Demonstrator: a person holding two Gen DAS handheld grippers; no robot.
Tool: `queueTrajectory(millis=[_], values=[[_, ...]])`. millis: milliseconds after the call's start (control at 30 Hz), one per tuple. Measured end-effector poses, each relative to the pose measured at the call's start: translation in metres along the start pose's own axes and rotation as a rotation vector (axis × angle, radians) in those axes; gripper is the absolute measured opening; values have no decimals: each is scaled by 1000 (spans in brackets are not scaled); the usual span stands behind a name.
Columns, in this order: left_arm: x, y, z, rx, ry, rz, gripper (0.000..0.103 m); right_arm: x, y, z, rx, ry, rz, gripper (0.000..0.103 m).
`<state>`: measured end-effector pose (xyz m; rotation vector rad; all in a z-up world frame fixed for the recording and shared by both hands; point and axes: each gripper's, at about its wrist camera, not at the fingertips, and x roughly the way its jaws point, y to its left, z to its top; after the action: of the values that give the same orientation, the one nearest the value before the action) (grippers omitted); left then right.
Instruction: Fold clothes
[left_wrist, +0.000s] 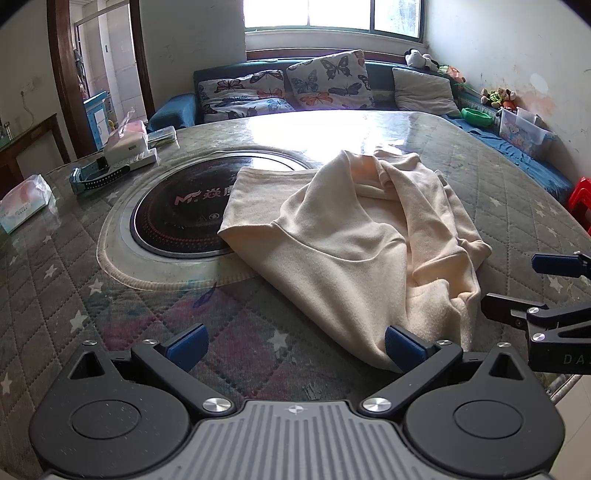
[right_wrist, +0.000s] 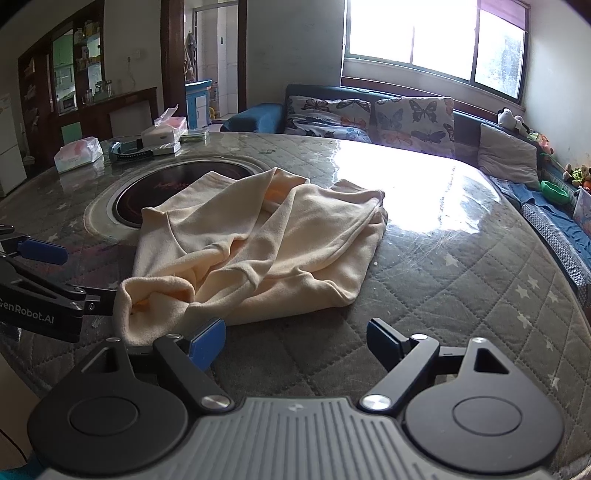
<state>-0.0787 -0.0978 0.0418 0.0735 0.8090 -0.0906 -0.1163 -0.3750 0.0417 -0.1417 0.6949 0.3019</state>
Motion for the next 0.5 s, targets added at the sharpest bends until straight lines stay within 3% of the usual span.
queueTrajectory(millis=[500], values=[[6, 6, 35, 31, -71, -3, 102, 11, -10, 24, -22, -19, 2, 81]])
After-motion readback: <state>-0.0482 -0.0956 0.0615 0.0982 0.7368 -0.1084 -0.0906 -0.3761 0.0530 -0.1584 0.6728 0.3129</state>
